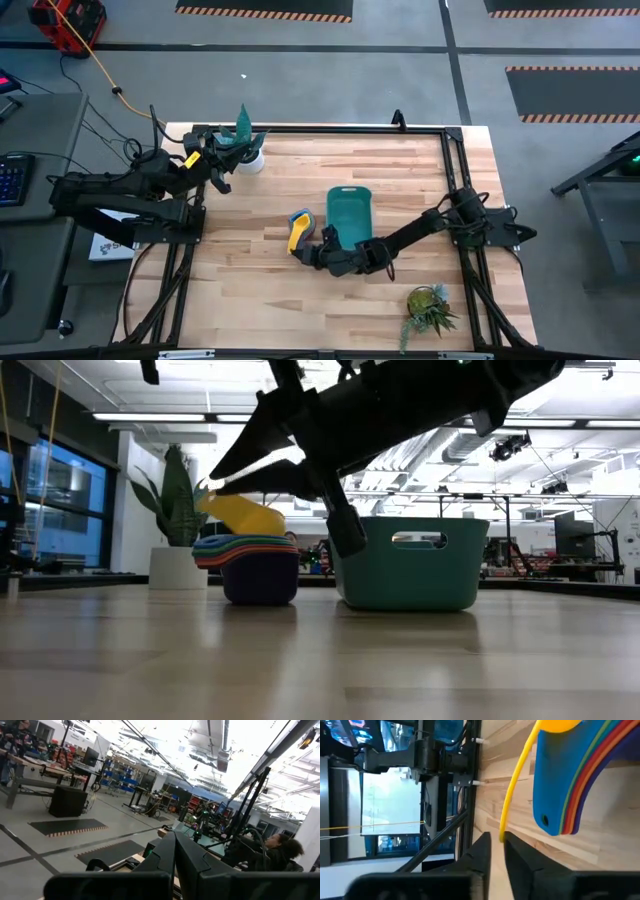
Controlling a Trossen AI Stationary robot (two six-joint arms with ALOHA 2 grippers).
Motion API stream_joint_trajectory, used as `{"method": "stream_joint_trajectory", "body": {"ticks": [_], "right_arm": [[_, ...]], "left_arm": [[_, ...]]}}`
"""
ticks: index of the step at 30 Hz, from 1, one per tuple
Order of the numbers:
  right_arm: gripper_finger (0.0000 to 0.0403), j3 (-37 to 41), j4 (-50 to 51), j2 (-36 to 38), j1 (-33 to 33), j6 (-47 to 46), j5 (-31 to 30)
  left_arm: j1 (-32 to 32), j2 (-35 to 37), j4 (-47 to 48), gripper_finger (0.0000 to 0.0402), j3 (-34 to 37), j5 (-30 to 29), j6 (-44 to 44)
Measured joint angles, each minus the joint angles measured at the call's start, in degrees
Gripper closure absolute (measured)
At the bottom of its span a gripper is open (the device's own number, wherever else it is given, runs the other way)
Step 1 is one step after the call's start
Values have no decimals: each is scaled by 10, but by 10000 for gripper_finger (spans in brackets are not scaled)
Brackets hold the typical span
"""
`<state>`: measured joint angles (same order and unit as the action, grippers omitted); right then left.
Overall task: Nest measuring cups in basket
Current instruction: Stack the yellow measuring cup on top of the blue measuring cup, then put the colored stacked measuring cups into the green bin
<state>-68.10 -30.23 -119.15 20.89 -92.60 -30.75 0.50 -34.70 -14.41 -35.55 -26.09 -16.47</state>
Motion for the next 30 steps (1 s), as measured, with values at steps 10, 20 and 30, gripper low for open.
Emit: {"method": "stream_joint_trajectory", "body": {"ticks": [10, 20, 30], "right_arm": [[236, 0, 75, 8, -3, 11, 116], [219, 0, 340, 160, 3, 96, 149], [219, 0, 614, 299, 14, 133, 162]], "left_arm": [[0, 0, 0, 401, 0, 0, 0], [0, 0, 5, 401, 0, 6, 1], [-1, -1, 92, 402, 0, 18, -29]]}}
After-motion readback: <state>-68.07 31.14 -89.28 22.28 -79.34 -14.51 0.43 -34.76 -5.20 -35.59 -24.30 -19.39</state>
